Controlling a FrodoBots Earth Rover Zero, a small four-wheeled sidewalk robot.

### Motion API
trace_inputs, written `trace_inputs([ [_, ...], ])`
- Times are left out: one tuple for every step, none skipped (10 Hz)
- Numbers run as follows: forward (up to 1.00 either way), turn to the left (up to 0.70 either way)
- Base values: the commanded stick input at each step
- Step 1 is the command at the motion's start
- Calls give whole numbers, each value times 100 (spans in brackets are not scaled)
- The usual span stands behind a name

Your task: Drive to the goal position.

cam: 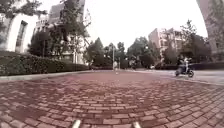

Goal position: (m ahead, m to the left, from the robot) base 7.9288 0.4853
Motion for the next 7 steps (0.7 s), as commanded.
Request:
trace_inputs([
  [70, 0],
  [70, 0],
  [70, 0],
  [70, 0],
  [70, 0],
  [70, 0],
  [70, 0],
])
